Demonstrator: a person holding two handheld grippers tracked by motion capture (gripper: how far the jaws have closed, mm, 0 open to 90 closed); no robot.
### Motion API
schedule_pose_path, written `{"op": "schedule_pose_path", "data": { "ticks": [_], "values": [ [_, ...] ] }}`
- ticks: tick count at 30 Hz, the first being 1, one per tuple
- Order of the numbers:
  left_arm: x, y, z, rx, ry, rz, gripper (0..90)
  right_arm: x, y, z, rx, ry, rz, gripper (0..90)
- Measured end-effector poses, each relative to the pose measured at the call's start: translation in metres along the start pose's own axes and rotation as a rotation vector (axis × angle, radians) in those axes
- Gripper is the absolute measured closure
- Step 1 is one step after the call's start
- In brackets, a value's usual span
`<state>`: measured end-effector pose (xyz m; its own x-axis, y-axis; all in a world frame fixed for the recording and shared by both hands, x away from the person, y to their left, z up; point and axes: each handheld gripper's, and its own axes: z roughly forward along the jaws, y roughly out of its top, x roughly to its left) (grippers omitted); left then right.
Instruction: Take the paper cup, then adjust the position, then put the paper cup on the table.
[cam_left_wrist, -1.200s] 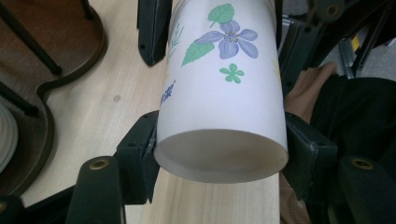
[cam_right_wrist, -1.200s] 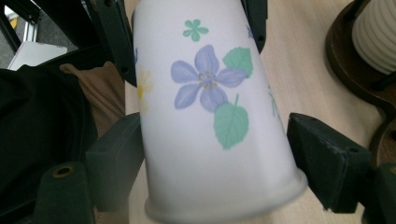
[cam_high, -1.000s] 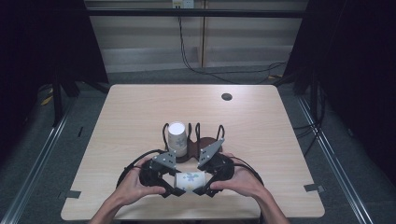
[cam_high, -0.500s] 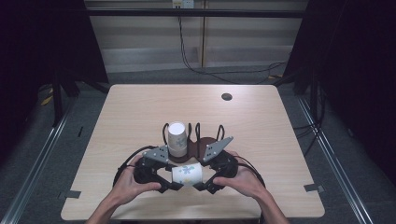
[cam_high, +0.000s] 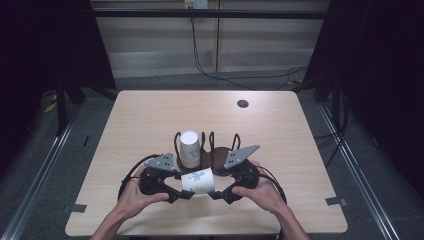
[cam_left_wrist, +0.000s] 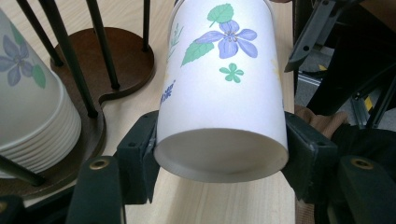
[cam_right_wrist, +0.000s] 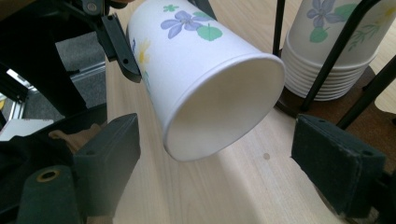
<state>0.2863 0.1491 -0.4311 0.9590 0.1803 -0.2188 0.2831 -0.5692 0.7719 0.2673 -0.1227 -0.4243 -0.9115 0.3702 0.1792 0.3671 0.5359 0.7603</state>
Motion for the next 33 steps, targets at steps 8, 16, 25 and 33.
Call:
{"op": "schedule_pose_path", "data": {
  "ticks": [8, 16, 25, 33],
  "values": [
    [-0.0017, -0.0017, 0.0001, -0.042, 0.002, 0.002, 37.0, 0.0006, -0.001, 0.0002, -0.022, 0.001, 0.009, 15.5],
    [-0.0024, -0.0031, -0.0018, -0.099, 0.025, 0.002, 36.9, 0.0001, -0.0013, -0.0032, -0.074, 0.01, 0.025, 15.2],
    [-0.0042, -0.004, 0.0, -0.138, 0.017, 0.009, 36.7, -0.0015, -0.0028, -0.0052, -0.114, 0.022, 0.047, 15.0],
    [-0.0052, -0.0042, -0.0021, -0.171, 0.024, 0.019, 36.6, -0.0011, -0.0026, -0.0057, -0.14, 0.032, 0.062, 14.1]
  ]
}}
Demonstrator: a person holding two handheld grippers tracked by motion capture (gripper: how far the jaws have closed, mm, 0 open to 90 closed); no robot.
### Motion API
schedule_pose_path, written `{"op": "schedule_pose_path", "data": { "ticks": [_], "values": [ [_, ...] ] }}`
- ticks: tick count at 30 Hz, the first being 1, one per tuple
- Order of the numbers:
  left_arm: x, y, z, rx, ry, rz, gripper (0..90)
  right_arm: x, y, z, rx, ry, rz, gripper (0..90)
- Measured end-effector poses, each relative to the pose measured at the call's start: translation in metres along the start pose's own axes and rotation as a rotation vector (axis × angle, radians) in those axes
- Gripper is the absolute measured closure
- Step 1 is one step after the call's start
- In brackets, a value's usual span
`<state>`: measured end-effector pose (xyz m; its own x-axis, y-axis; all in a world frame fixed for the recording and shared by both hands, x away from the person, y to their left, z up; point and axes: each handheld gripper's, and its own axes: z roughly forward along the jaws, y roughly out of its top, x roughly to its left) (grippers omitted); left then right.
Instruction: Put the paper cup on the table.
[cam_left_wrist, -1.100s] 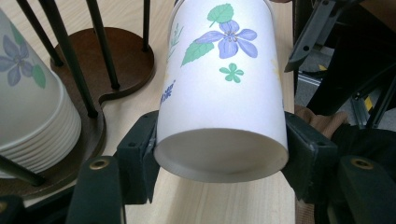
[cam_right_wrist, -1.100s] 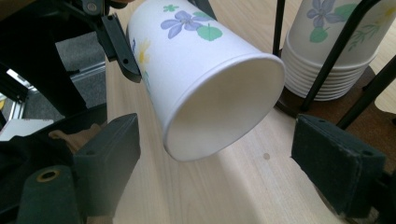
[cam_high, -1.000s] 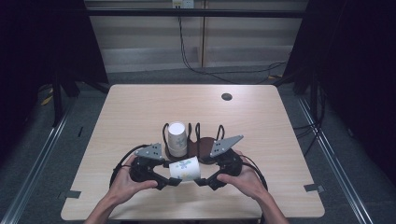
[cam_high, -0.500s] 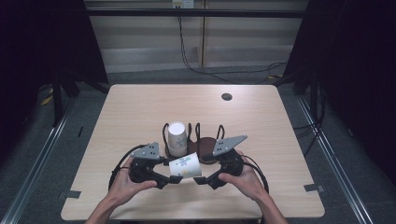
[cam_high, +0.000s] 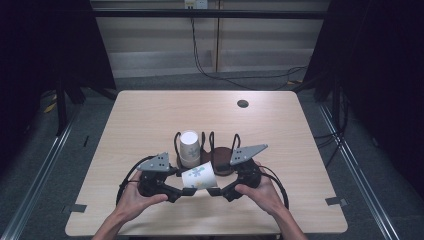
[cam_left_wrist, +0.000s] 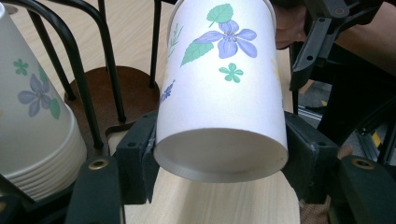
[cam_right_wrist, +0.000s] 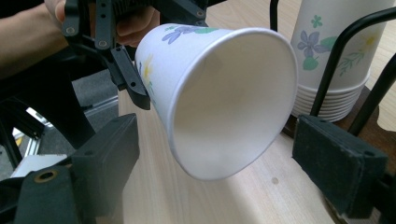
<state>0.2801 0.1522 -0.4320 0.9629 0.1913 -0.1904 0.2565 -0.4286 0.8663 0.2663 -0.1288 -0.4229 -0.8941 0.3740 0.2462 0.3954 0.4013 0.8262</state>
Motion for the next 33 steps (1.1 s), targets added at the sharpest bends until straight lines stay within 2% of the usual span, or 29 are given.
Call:
{"op": "schedule_pose_path", "data": {
  "ticks": [8, 11, 13, 22, 31, 33],
  "values": [
    [-0.003, 0.0017, -0.0009, -0.032, 0.004, 0.015, 36.6, 0.0, 0.0007, -0.0019, -0.041, 0.014, 0.005, 13.5],
    [-0.003, 0.0022, -0.001, -0.037, 0.0, 0.018, 36.5, 0.003, 0.0016, -0.001, -0.025, 0.004, -0.013, 13.7],
    [-0.0036, 0.0022, -0.0001, -0.038, -0.009, 0.02, 36.5, 0.004, 0.0023, -0.0011, -0.036, -0.003, -0.014, 13.9],
    [-0.0041, 0.0029, -0.0005, -0.056, -0.03, 0.021, 36.6, -0.0001, 0.0029, 0.0006, -0.087, 0.051, 0.02, 13.6],
    [-0.0048, 0.0034, -0.0025, -0.066, -0.041, 0.018, 36.6, -0.0014, 0.0053, -0.0071, -0.145, 0.049, 0.031, 13.3],
    [-0.0072, 0.0046, -0.0033, -0.078, -0.027, 0.033, 36.6, -0.0028, 0.0049, -0.0074, -0.145, 0.045, 0.037, 12.5]
  ]
}}
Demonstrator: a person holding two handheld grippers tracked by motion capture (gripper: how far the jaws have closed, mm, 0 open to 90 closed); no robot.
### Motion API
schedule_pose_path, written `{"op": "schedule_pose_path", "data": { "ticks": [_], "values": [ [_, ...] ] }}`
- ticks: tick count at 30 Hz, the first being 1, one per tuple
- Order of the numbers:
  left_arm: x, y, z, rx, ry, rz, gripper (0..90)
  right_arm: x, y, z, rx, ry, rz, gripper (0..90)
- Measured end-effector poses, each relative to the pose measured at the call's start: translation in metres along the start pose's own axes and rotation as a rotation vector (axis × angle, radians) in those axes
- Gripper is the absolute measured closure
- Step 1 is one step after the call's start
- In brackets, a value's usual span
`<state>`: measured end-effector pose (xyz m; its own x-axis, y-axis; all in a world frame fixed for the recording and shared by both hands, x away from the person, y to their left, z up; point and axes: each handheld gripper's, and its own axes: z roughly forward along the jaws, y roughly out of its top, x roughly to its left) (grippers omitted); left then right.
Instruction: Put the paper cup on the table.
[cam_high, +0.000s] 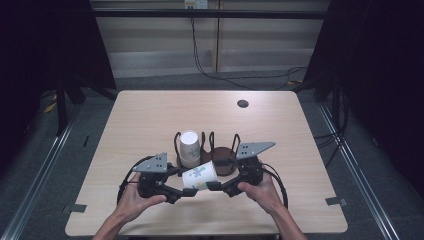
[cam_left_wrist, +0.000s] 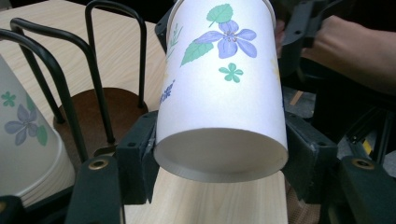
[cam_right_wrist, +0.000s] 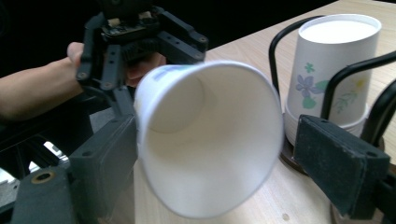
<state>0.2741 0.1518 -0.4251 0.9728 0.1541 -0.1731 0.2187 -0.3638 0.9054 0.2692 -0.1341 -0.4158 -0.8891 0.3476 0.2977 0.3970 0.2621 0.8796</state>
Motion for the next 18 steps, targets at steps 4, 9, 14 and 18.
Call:
{"op": "schedule_pose_path", "data": {
  "ticks": [4, 9, 14, 18],
  "values": [
    [-0.0014, 0.0019, 0.0033, 0.007, -0.02, 0.002, 36.6, -0.0002, -0.0016, 0.0029, 0.001, 0.038, 0.008, 13.1],
    [-0.0027, 0.0016, 0.0059, 0.011, -0.032, 0.002, 36.6, -0.0005, -0.0018, 0.0062, 0.001, 0.084, 0.028, 13.1],
    [-0.0006, -0.0002, 0.0067, 0.016, -0.033, 0.0, 36.6, -0.0036, -0.0032, 0.0069, 0.001, 0.108, 0.049, 16.3],
    [-0.0003, -0.0009, 0.0054, 0.006, -0.039, -0.014, 36.6, -0.0075, -0.0039, 0.0041, -0.034, 0.127, 0.075, 20.8]
  ]
}}
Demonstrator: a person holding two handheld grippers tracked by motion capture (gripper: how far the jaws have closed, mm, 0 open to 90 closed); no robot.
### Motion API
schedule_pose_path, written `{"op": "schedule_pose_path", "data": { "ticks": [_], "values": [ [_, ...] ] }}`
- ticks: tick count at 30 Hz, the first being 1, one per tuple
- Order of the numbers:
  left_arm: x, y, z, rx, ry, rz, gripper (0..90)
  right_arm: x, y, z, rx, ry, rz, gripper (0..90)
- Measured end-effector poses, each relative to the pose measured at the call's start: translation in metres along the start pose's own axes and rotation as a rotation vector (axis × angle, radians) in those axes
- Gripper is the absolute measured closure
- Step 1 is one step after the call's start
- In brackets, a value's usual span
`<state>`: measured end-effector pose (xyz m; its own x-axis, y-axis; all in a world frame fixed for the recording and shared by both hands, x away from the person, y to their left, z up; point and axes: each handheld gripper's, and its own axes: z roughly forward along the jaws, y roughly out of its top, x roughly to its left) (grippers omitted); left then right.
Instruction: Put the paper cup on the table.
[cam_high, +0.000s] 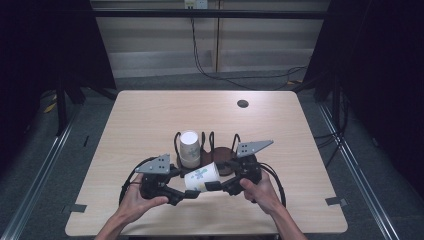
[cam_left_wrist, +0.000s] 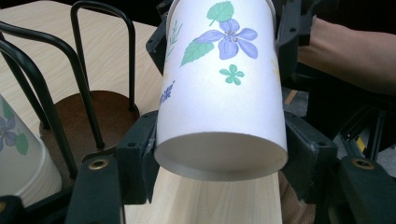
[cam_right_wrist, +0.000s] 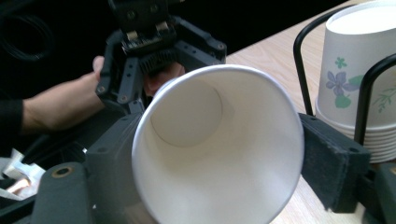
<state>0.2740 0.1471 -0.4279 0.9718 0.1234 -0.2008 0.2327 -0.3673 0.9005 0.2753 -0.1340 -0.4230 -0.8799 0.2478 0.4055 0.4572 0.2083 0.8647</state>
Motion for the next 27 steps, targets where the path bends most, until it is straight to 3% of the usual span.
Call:
{"op": "schedule_pose_path", "data": {
  "ticks": [7, 18, 20, 22, 27],
  "values": [
    [0.0041, -0.0029, 0.0014, 0.02, -0.017, -0.02, 36.1, 0.0005, 0.0003, -0.0002, -0.002, -0.01, -0.019, 25.0],
    [0.0031, -0.0043, 0.002, 0.031, 0.027, -0.015, 30.4, 0.0039, 0.0009, 0.0001, 0.004, -0.031, -0.028, 27.9],
    [0.0035, -0.004, 0.0007, 0.037, 0.052, -0.007, 26.3, 0.0036, 0.001, -0.0001, 0.005, -0.033, -0.025, 28.1],
    [0.005, -0.0042, -0.0004, 0.049, 0.082, -0.025, 18.6, 0.0033, 0.0011, 0.0, 0.004, -0.037, -0.024, 28.2],
    [0.0091, -0.0065, -0.0017, 0.067, 0.062, -0.068, 16.6, 0.0036, 0.0018, -0.0023, 0.003, -0.058, -0.026, 28.3]
  ]
}}
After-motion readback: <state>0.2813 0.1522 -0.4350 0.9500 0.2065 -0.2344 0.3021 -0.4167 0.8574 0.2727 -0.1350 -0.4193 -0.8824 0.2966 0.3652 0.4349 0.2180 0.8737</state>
